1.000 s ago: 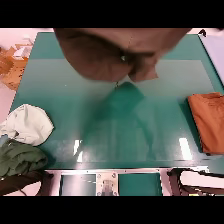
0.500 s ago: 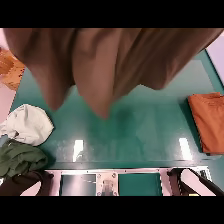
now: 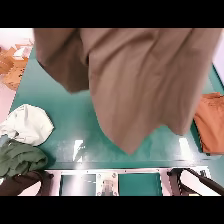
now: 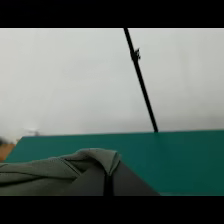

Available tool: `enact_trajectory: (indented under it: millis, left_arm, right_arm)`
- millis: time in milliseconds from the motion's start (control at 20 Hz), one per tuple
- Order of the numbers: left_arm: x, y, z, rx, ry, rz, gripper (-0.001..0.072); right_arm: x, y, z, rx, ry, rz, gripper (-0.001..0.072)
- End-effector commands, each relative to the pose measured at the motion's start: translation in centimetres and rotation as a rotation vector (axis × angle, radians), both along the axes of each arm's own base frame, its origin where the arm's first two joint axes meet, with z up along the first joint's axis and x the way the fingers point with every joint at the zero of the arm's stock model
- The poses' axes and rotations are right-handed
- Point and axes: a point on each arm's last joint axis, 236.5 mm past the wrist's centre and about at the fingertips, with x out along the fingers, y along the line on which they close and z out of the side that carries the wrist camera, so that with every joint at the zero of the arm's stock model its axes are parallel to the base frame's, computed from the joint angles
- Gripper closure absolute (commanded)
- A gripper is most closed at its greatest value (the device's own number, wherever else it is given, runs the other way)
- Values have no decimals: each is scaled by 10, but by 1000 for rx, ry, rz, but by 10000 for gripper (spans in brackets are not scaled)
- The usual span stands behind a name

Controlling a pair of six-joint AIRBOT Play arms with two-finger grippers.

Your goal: Fold the shirts.

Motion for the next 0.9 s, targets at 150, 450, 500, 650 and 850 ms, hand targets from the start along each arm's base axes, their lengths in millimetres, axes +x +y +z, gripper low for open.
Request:
enact_trajectory:
  millis: [150, 450, 500, 650, 850]
  left_arm:
    - [149, -37, -283, 137, 540, -7, 681]
    - [191, -35, -450, 179, 751, 34, 609]
    - [197, -26, -444, 170, 740, 49, 258]
    - [212, 20, -395, 151, 715, 79, 148]
    - [217, 96, -350, 121, 698, 161, 148]
  right_arm:
    - [132, 83, -262, 133, 499, 207, 697]
    - [147, 90, -387, 249, 772, 197, 480]
    - [143, 78, -380, 254, 781, 203, 382]
    - [112, 25, -346, 304, 837, 194, 385]
    - [27, -16, -351, 244, 1043, 130, 480]
